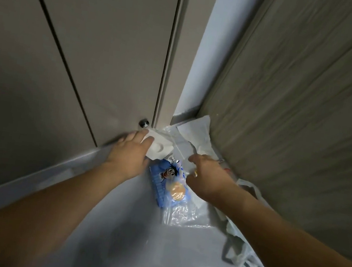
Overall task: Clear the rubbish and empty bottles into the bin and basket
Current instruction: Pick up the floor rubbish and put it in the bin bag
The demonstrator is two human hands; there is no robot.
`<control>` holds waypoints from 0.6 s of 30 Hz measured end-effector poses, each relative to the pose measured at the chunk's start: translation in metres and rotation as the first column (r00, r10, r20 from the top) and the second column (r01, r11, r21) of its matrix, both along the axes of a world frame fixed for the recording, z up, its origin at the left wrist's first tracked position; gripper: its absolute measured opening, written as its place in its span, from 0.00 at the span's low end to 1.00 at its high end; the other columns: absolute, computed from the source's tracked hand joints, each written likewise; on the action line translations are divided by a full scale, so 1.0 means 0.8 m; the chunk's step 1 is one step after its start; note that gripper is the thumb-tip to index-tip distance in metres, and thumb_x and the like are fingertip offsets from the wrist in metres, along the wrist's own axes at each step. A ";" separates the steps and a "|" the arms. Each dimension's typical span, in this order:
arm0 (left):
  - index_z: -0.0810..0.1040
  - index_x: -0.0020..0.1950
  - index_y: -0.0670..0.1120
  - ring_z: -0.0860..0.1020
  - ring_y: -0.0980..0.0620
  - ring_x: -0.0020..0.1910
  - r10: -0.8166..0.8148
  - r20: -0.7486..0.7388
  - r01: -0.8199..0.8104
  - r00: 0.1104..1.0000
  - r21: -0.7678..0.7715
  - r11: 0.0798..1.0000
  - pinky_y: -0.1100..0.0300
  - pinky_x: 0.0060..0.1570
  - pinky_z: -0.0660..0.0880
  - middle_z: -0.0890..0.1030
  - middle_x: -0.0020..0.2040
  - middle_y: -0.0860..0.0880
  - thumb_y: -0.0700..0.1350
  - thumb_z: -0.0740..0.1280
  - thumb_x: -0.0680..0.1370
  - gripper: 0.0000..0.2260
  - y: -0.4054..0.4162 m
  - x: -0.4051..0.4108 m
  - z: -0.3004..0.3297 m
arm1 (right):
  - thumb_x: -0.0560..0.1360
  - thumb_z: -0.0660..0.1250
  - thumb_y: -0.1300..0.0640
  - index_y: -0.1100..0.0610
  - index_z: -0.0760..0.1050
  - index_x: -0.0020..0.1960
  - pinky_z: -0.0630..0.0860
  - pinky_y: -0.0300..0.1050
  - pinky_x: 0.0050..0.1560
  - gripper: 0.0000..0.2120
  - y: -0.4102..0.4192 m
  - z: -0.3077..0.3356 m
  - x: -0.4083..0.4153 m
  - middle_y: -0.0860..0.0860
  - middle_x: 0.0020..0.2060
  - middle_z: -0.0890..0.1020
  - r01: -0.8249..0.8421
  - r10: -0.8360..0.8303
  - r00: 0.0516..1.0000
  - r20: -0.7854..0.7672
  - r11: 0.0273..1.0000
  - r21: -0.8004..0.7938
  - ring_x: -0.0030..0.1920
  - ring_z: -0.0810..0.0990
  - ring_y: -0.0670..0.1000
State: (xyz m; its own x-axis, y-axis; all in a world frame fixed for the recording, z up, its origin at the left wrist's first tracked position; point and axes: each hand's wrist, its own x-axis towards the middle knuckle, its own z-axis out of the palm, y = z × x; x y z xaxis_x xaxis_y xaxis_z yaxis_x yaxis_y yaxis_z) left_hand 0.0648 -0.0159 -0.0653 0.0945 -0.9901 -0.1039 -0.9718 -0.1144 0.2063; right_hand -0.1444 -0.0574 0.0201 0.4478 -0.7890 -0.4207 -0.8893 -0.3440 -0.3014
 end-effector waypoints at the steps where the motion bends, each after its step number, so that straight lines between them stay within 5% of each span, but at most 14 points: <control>1: 0.68 0.71 0.50 0.63 0.45 0.71 -0.019 0.055 0.019 0.998 -0.002 1.000 0.53 0.67 0.62 0.62 0.75 0.48 0.51 0.64 0.76 0.23 -0.006 0.000 -0.007 | 0.75 0.62 0.55 0.53 0.64 0.72 0.69 0.44 0.61 0.25 -0.005 -0.007 0.001 0.53 0.68 0.69 0.008 -0.008 1.000 0.000 1.000 0.007 0.65 0.73 0.54; 6: 0.78 0.50 0.48 0.78 0.45 0.52 -0.093 0.026 0.092 0.995 0.036 0.995 0.53 0.52 0.75 0.80 0.52 0.49 0.45 0.58 0.79 0.09 0.000 0.013 -0.024 | 0.74 0.62 0.59 0.55 0.60 0.74 0.67 0.47 0.67 0.29 -0.035 -0.039 0.008 0.54 0.70 0.65 0.012 -0.012 1.000 -0.010 0.999 0.030 0.68 0.68 0.56; 9: 0.77 0.48 0.49 0.79 0.43 0.42 0.067 -0.228 -0.086 0.971 -0.072 0.994 0.50 0.40 0.76 0.81 0.42 0.49 0.47 0.58 0.78 0.09 0.033 0.022 -0.021 | 0.75 0.63 0.57 0.54 0.58 0.75 0.66 0.48 0.67 0.30 -0.053 -0.060 0.023 0.54 0.72 0.64 -0.016 0.016 1.000 -0.017 1.000 0.004 0.69 0.66 0.57; 12: 0.77 0.50 0.50 0.80 0.46 0.43 0.254 -0.419 -0.331 0.872 -0.121 0.936 0.53 0.44 0.76 0.82 0.42 0.52 0.48 0.55 0.79 0.11 0.064 0.027 0.000 | 0.74 0.65 0.56 0.53 0.59 0.74 0.67 0.50 0.67 0.31 -0.057 -0.084 0.053 0.54 0.71 0.65 -0.043 0.044 0.999 -0.020 0.999 0.033 0.68 0.67 0.57; 15: 0.77 0.51 0.48 0.79 0.42 0.45 0.439 -0.400 -0.502 0.804 -0.064 0.862 0.52 0.46 0.76 0.83 0.43 0.48 0.41 0.59 0.78 0.08 0.080 0.041 0.009 | 0.73 0.65 0.57 0.55 0.63 0.71 0.71 0.54 0.65 0.28 -0.051 -0.105 0.086 0.56 0.66 0.71 0.189 -0.217 0.966 0.136 0.963 0.194 0.64 0.71 0.59; 18: 0.77 0.50 0.52 0.78 0.43 0.52 0.564 -0.268 -0.528 0.781 0.199 0.826 0.55 0.52 0.75 0.81 0.51 0.48 0.40 0.60 0.76 0.10 0.089 0.057 0.004 | 0.73 0.62 0.54 0.57 0.63 0.69 0.71 0.59 0.63 0.26 -0.056 -0.120 0.117 0.59 0.63 0.74 0.447 -0.510 0.831 0.220 0.849 0.282 0.61 0.73 0.62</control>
